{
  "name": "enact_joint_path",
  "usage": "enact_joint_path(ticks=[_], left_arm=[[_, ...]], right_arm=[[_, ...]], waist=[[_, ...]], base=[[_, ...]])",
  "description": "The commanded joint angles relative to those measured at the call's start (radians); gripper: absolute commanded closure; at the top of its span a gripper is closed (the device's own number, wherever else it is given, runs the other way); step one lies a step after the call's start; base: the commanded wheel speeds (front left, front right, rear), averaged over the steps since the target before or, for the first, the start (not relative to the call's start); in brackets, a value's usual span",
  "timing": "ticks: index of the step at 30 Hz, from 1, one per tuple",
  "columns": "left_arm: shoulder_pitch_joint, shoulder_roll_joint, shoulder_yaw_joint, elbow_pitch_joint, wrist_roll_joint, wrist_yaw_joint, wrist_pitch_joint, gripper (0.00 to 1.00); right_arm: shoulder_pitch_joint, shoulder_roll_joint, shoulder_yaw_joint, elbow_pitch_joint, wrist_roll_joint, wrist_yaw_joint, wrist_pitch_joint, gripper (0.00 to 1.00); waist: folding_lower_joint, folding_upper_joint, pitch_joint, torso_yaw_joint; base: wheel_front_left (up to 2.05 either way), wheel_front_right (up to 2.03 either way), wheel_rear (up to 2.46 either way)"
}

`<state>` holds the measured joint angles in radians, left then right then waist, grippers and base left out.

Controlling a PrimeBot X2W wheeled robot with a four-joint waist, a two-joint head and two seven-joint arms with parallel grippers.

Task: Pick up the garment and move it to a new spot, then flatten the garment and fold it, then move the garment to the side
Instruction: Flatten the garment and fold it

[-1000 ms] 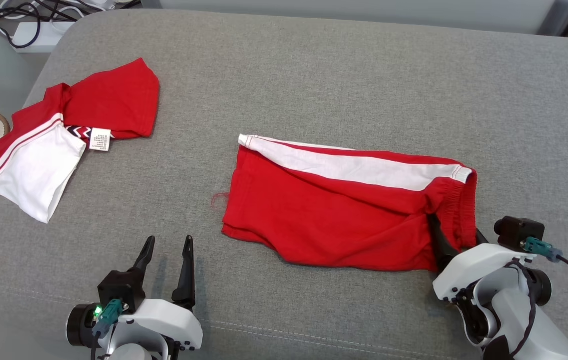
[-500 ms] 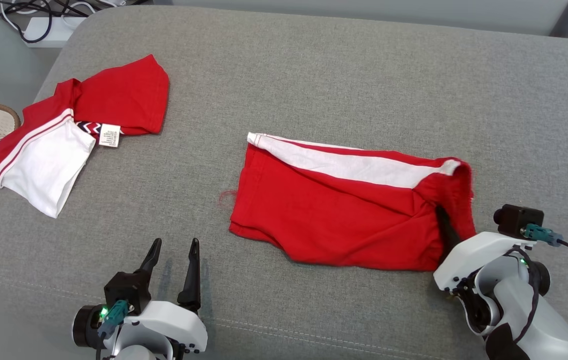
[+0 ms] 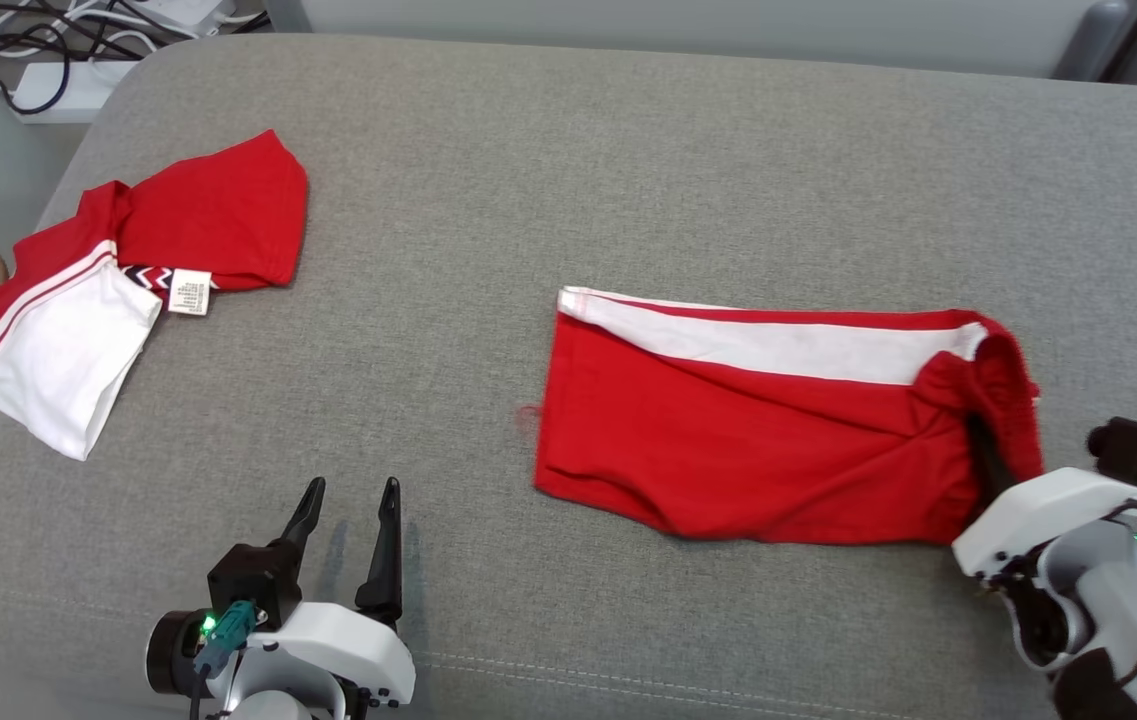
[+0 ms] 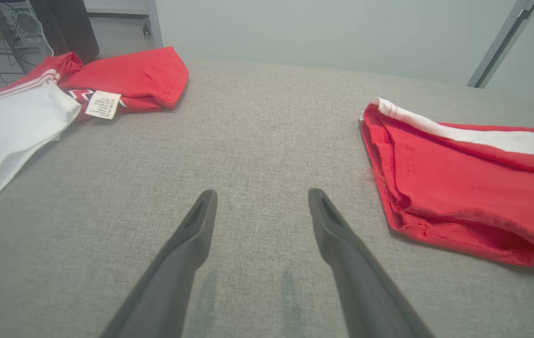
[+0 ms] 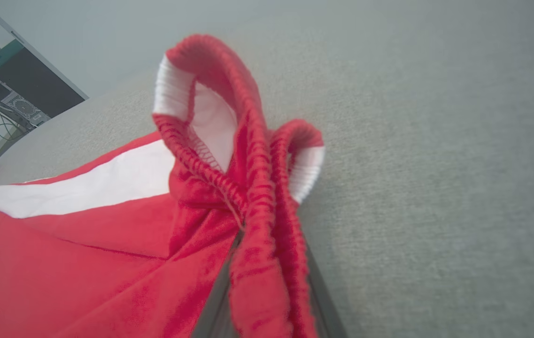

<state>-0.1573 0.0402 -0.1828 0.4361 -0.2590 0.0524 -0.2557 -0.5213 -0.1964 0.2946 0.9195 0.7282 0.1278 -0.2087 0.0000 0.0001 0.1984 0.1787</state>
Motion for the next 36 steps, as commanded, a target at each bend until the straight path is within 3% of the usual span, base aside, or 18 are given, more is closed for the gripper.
enact_joint_path(ticks=[1, 7, 17, 21, 36], left_arm=[[-0.036, 0.01, 0.03, -0.02, -0.012, -0.005, -0.006, 0.0], [-0.04, 0.01, 0.014, -0.044, -0.004, -0.002, -0.006, 0.0], [-0.036, 0.01, -0.009, -0.094, 0.035, 0.002, -0.006, 0.0], [-0.034, 0.01, -0.025, -0.114, 0.047, -0.001, -0.006, 0.0], [-0.023, 0.01, -0.09, -0.152, 0.019, 0.013, -0.006, 0.0]], right_arm=[[0.007, -0.023, 0.007, -0.021, 0.008, 0.003, -0.018, 1.0], [0.016, -0.088, 0.014, -0.065, 0.029, 0.003, 0.003, 1.0], [0.113, -0.118, 0.12, -0.426, 0.242, 0.003, 0.195, 1.0], [0.133, -0.112, 0.15, -0.516, 0.298, 0.003, 0.259, 1.0], [0.065, -0.055, 0.182, -0.474, 0.286, 0.003, 0.286, 1.0]], waist=[[0.0, -0.0001, -0.005, -0.009], [0.0, -0.0001, -0.02, -0.029], [0.0, -0.0001, -0.053, -0.015], [0.0, -0.0001, -0.055, 0.014], [0.0, -0.0001, -0.033, 0.178]], base=[[0.0, 0.0, 0.0], [0.0, 0.0, 0.0], [0.0, 0.0, 0.0], [0.0, 0.0, 0.0], [0.0, 0.0, 0.0]])
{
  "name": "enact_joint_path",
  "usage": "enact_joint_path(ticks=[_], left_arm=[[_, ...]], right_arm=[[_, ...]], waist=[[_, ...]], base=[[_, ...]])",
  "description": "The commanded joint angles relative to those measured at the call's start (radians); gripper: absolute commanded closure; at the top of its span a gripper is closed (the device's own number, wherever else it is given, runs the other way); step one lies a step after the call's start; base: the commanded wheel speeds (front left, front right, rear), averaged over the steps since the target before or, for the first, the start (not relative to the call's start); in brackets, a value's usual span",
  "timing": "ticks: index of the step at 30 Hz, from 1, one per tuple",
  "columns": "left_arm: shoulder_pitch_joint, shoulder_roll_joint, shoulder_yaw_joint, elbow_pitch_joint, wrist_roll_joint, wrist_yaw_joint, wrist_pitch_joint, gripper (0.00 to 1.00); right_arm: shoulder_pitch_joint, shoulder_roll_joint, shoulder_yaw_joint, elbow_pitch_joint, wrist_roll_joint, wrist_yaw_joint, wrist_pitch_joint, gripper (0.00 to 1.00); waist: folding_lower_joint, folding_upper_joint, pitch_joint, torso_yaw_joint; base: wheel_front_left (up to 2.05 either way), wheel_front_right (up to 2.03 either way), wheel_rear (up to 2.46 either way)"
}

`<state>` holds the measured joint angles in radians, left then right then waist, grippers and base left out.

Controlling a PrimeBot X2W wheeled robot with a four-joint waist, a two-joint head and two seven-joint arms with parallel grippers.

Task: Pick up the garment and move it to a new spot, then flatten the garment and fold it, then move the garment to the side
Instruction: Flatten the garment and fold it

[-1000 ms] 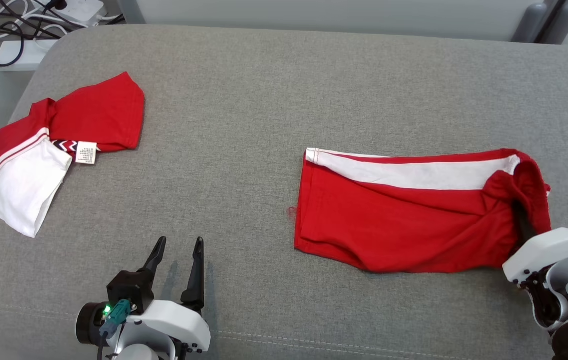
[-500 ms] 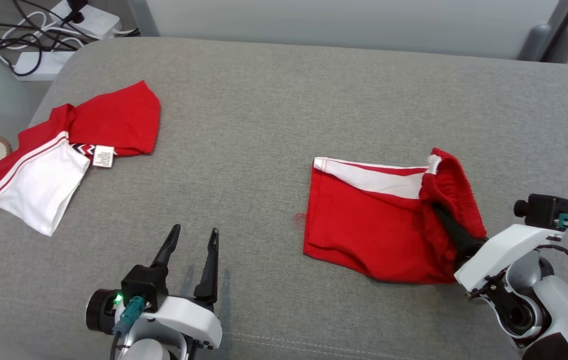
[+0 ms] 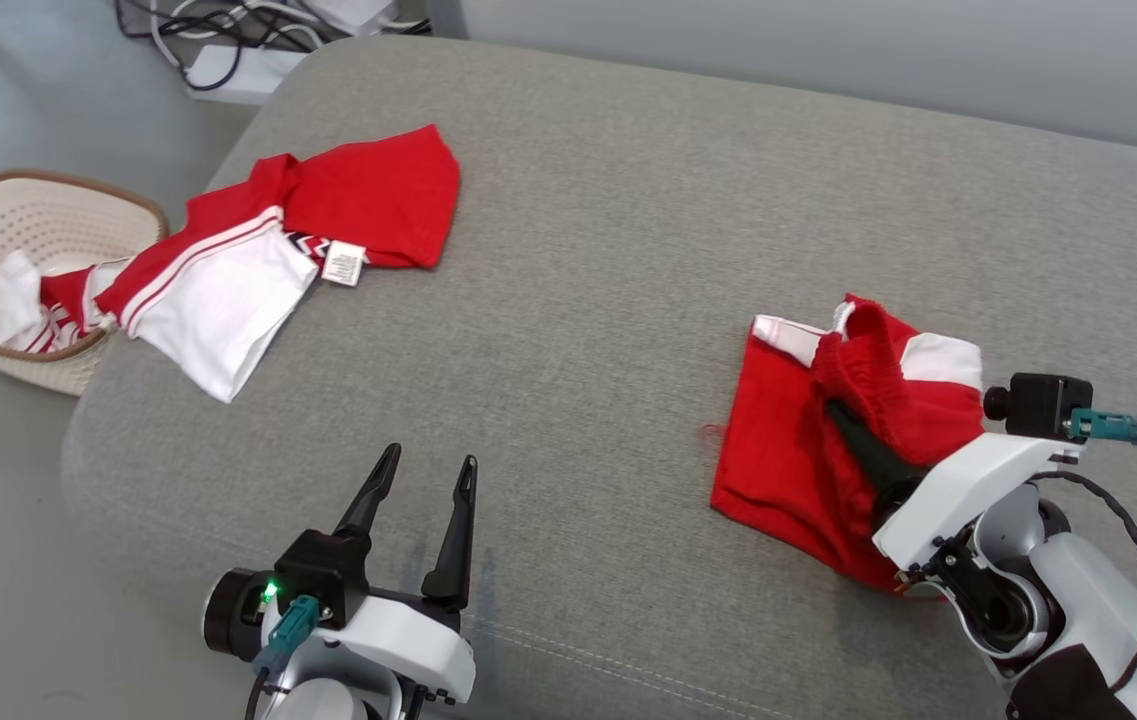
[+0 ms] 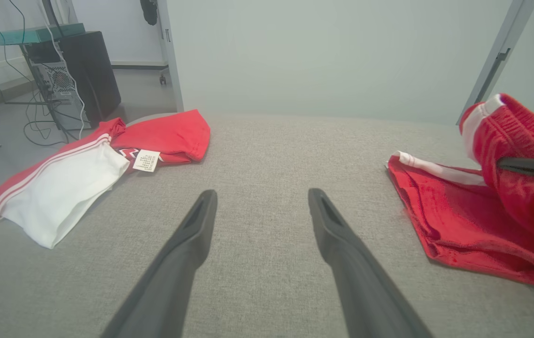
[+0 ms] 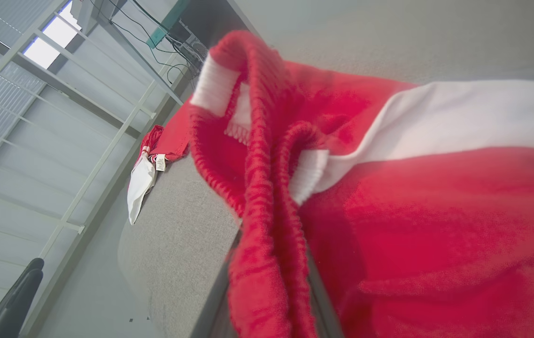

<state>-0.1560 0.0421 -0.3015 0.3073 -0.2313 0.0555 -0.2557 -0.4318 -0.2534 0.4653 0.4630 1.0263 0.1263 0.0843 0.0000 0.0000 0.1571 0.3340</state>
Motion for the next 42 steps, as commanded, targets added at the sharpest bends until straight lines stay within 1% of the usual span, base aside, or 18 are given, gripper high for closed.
enact_joint_path(ticks=[1, 2, 3, 4, 7, 11, 17, 19, 22, 23, 28, 32, 37, 42], left_arm=[[-0.023, 0.008, 0.025, -0.023, -0.012, 0.01, -0.006, 0.0], [-0.022, 0.008, 0.02, -0.023, -0.015, 0.01, -0.006, 0.0], [-0.022, 0.008, 0.016, -0.025, -0.018, 0.011, -0.006, 0.0], [-0.022, 0.008, 0.013, -0.025, -0.02, 0.013, -0.006, 0.0], [-0.022, 0.008, 0.011, -0.029, -0.026, 0.021, -0.006, 0.0], [-0.024, 0.008, 0.028, -0.036, -0.023, 0.032, -0.006, 0.0], [-0.03, 0.008, 0.048, -0.047, -0.016, 0.032, -0.006, 0.0], [-0.031, 0.008, 0.05, -0.046, -0.015, 0.03, -0.006, 0.0], [-0.031, 0.008, 0.05, -0.041, -0.019, 0.028, -0.006, 0.0], [-0.032, 0.008, 0.048, -0.039, -0.021, 0.027, -0.006, 0.0], [-0.038, 0.008, 0.031, -0.033, -0.03, 0.023, -0.006, 0.0], [-0.036, 0.008, 0.026, -0.033, -0.035, 0.026, -0.006, 0.0], [-0.025, 0.008, 0.04, -0.029, -0.031, 0.025, -0.006, 0.0], [-0.015, 0.008, 0.052, -0.025, -0.026, 0.023, -0.006, 0.0]], right_arm=[[-0.032, 0.003, 0.012, -0.005, -0.021, 0.004, -0.009, 1.0], [-0.042, 0.0, 0.013, 0.011, -0.04, 0.004, -0.017, 1.0], [-0.051, 0.0, 0.012, 0.028, -0.057, 0.004, -0.026, 0.53], [-0.058, 0.003, 0.012, 0.043, -0.07, 0.004, -0.031, 0.0], [-0.076, 0.01, 0.017, 0.055, -0.09, 0.004, -0.037, 0.0], [-0.088, -0.001, 0.006, 0.014, -0.087, 0.004, -0.043, 0.0], [-0.081, -0.036, -0.075, -0.074, -0.075, 0.004, -0.088, 0.0], [-0.068, -0.043, -0.101, -0.099, -0.063, 0.004, -0.084, 0.0], [-0.049, -0.048, -0.113, -0.121, -0.065, 0.004, -0.064, 0.0], [-0.044, -0.048, -0.112, -0.125, -0.073, 0.004, -0.061, 0.0], [-0.026, -0.01, -0.095, -0.12, -0.067, 0.004, -0.029, 0.0], [-0.022, 0.002, -0.109, -0.121, -0.056, 0.004, -0.043, 0.0], [-0.007, -0.02, -0.157, -0.126, -0.053, 0.004, -0.077, 0.0], [0.04, -0.058, -0.235, -0.118, -0.053, 0.004, -0.105, 0.0]], waist=[[0.0, 0.0, 0.011, 0.032], [0.0, 0.0, 0.014, 0.039], [0.0, 0.0, 0.018, 0.045], [0.0, 0.0, 0.02, 0.049], [0.0, 0.0, 0.025, 0.05], [0.0, 0.0, 0.028, 0.026], [0.0, 0.0, 0.013, -0.027], [0.0, 0.0, 0.011, -0.043], [0.0, 0.0, 0.009, -0.061], [0.0, 0.0, 0.01, -0.062], [0.0, 0.0, 0.018, -0.052], [0.0, 0.0, 0.02, -0.033], [0.0, 0.0, 0.012, -0.03], [0.0, 0.0, 0.002, -0.055]], base=[[0.0, 0.0, 0.0], [0.0, 0.0, 0.0], [0.0, 0.0, 0.0], [0.0, 0.0, 0.0], [0.0, 0.0, 0.0], [0.0, 0.0, 0.0], [0.0, 0.0, 0.0], [0.0, 0.0, 0.0], [0.0, 0.0, 0.0], [0.0, 0.0, 0.0], [0.0, 0.0, 0.0], [0.0, 0.0, 0.0], [0.0, 0.0, 0.0], [0.0, 0.0, 0.0]])
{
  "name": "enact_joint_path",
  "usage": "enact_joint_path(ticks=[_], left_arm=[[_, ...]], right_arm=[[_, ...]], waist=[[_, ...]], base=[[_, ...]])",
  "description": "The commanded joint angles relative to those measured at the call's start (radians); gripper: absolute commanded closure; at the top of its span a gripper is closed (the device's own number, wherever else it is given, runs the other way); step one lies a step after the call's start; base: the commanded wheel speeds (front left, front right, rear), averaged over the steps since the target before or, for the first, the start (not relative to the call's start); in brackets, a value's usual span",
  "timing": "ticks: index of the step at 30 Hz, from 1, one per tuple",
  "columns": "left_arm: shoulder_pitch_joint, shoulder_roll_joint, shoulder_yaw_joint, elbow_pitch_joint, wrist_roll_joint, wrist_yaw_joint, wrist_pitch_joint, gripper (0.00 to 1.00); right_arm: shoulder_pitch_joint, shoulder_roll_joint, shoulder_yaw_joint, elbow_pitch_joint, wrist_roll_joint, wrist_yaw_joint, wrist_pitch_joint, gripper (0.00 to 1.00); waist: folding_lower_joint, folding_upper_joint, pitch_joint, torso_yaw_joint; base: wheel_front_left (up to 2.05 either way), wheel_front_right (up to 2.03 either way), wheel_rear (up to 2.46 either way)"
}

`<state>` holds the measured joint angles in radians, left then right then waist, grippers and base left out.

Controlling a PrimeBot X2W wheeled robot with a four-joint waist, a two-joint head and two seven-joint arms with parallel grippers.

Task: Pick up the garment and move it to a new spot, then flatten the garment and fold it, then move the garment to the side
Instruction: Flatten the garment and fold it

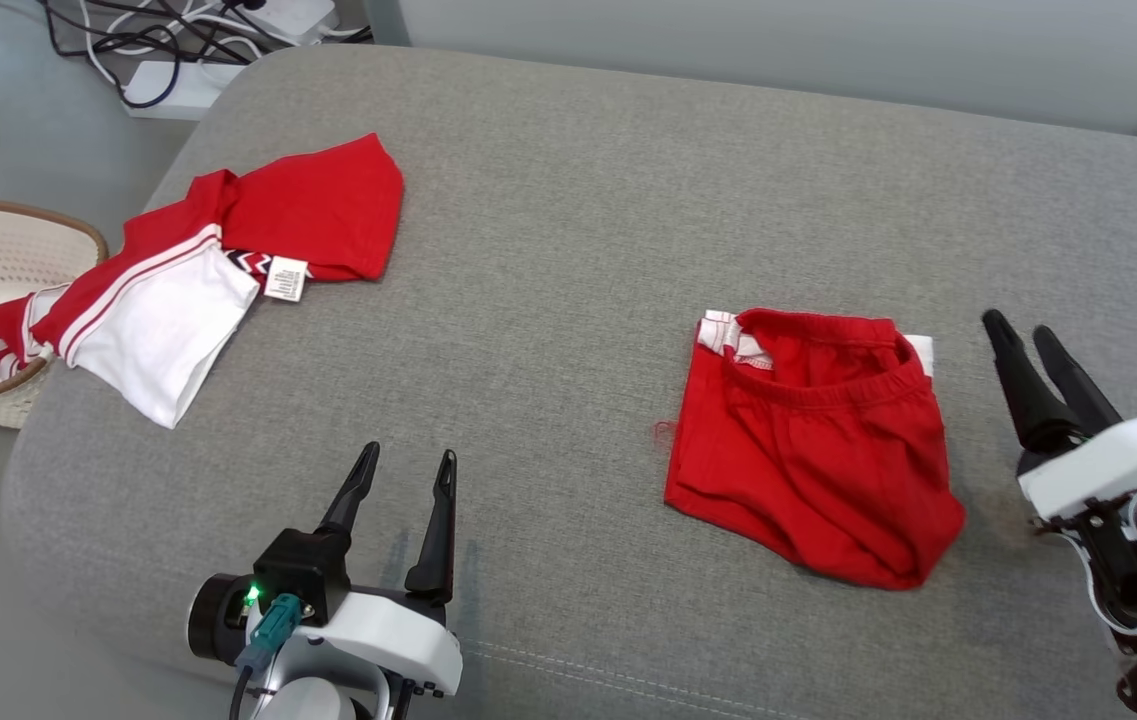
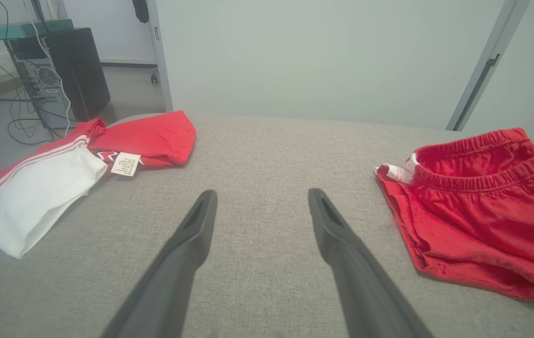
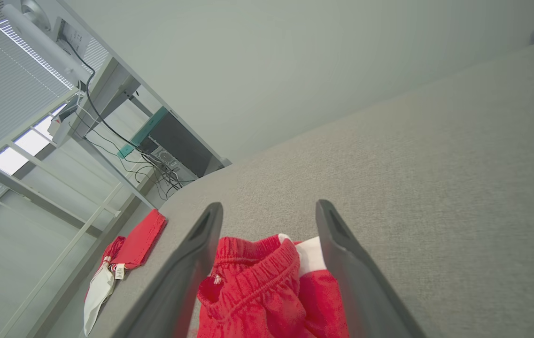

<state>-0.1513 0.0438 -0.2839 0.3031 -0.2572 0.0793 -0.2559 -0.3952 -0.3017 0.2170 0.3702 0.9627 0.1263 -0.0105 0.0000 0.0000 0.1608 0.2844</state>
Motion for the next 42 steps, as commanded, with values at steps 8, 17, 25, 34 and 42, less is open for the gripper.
enact_joint_path(ticks=[8, 17, 25, 34, 42], left_arm=[[-0.034, 0.006, 0.024, -0.02, -0.005, -0.004, -0.006, 0.0], [-0.038, 0.006, 0.022, -0.013, -0.012, -0.007, -0.006, 0.0], [-0.025, 0.006, 0.028, -0.014, -0.009, -0.007, -0.006, 0.0], [-0.03, 0.006, 0.017, -0.015, -0.015, -0.005, -0.006, 0.0], [-0.031, 0.006, 0.01, -0.006, -0.026, -0.004, -0.006, 0.0]], right_arm=[[0.07, -0.026, -0.053, 0.033, -0.066, 0.004, -0.027, 0.0], [0.034, 0.011, -0.04, 0.108, -0.164, 0.004, -0.043, 0.0], [0.023, 0.001, 0.039, 0.032, -0.131, 0.004, -0.047, 0.0], [-0.009, -0.033, 0.159, 0.03, -0.2, 0.004, -0.009, 0.0], [-0.069, -0.01, 0.215, 0.101, -0.273, 0.004, 0.017, 0.69]], waist=[[0.0, 0.0, 0.003, -0.039], [0.0, 0.0, 0.012, -0.002], [0.0, 0.0, 0.014, 0.016], [0.0, 0.0, 0.019, 0.011], [0.0, 0.0, 0.02, 0.022]], base=[[0.0, 0.0, 0.0], [0.0, 0.0, 0.0], [0.0, 0.0, 0.0], [0.0, 0.0, 0.0], [0.0, 0.0, 0.0]])
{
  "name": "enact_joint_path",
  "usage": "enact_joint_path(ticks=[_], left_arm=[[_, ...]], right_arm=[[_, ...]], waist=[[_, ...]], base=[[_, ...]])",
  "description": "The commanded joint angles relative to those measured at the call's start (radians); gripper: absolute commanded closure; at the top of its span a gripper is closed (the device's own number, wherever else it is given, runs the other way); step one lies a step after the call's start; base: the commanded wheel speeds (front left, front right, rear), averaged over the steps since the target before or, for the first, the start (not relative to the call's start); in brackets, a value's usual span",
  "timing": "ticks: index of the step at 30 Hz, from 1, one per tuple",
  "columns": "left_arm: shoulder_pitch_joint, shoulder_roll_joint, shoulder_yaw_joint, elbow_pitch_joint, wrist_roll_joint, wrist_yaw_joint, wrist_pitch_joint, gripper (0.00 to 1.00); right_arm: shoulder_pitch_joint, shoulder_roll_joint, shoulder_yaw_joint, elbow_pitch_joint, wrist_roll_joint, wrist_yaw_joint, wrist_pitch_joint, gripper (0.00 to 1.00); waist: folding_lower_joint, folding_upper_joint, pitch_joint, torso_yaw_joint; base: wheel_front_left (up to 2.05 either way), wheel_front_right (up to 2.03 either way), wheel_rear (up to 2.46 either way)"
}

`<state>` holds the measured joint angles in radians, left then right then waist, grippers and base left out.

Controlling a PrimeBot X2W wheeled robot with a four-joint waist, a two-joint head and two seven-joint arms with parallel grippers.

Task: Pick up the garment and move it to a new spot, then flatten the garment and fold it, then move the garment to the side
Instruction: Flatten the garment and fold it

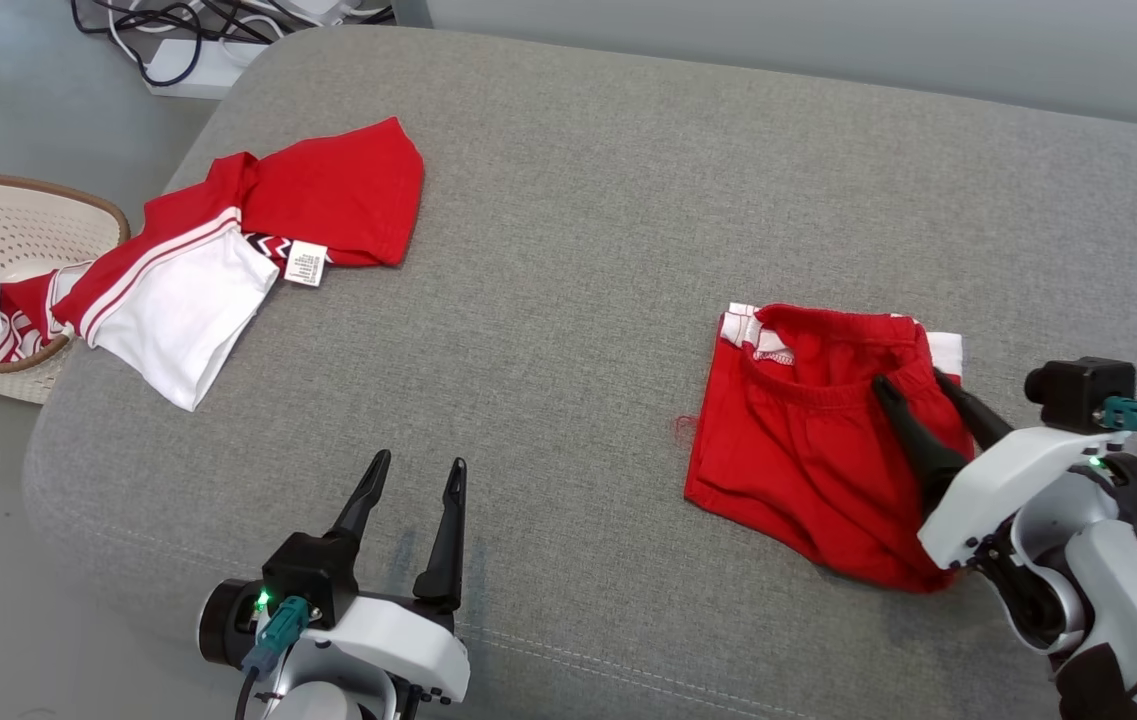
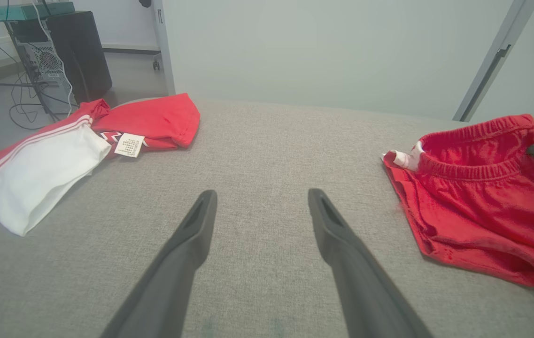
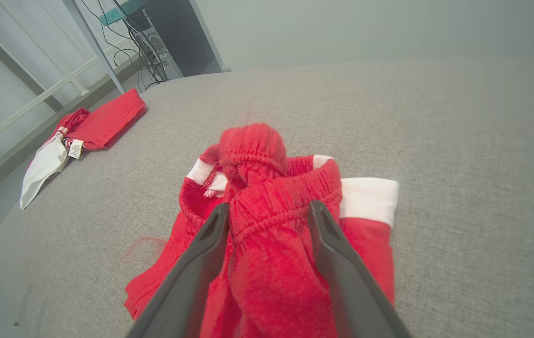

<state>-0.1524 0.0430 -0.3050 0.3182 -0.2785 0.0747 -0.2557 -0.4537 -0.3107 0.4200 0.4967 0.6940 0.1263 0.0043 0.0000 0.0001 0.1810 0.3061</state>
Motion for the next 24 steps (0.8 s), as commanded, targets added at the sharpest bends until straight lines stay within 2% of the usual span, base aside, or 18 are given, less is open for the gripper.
enact_joint_path(ticks=[1, 9, 18, 19, 20, 21, 24], left_arm=[[-0.03, 0.007, 0.031, -0.02, -0.008, 0.0, -0.006, 0.0], [-0.028, 0.007, 0.033, -0.021, -0.014, 0.001, -0.006, 0.0], [-0.034, 0.007, 0.011, -0.02, -0.022, 0.001, -0.006, 0.0], [-0.034, 0.007, 0.009, -0.02, -0.023, 0.001, -0.006, 0.0], [-0.034, 0.007, 0.008, -0.02, -0.023, 0.002, -0.006, 0.0], [-0.034, 0.007, 0.009, -0.02, -0.023, 0.002, -0.006, 0.0], [-0.029, 0.007, 0.015, -0.022, -0.019, 0.007, -0.006, 0.0]], right_arm=[[-0.015, 0.005, 0.017, -0.018, -0.006, 0.004, 0.004, 1.0], [-0.033, 0.01, 0.071, -0.046, -0.011, 0.004, -0.029, 1.0], [-0.029, 0.013, 0.22, -0.137, 0.037, 0.004, 0.012, 1.0], [-0.029, 0.012, 0.236, -0.138, 0.038, 0.004, 0.016, 0.6], [-0.029, 0.011, 0.25, -0.137, 0.041, 0.004, 0.02, 0.05], [-0.028, 0.012, 0.262, -0.138, 0.048, 0.004, 0.023, 0.0], [-0.03, 0.006, 0.285, -0.153, 0.069, 0.004, 0.023, 0.0]], waist=[[0.0, -0.0001, 0.0, 0.002], [0.0, -0.0001, 0.001, 0.008], [0.0, -0.0001, -0.008, 0.01], [0.0, -0.0001, -0.009, 0.012], [0.0, -0.0001, -0.011, 0.013], [0.0, -0.0001, -0.013, 0.015], [0.0, -0.0001, -0.019, 0.015]], base=[[0.0, 0.0, 0.0], [0.0, 0.0, 0.0], [0.0, 0.0, 0.0], [0.0, 0.0, 0.0], [0.0, 0.0, 0.0], [0.0, 0.0, 0.0], [0.0, 0.0, 0.0]])
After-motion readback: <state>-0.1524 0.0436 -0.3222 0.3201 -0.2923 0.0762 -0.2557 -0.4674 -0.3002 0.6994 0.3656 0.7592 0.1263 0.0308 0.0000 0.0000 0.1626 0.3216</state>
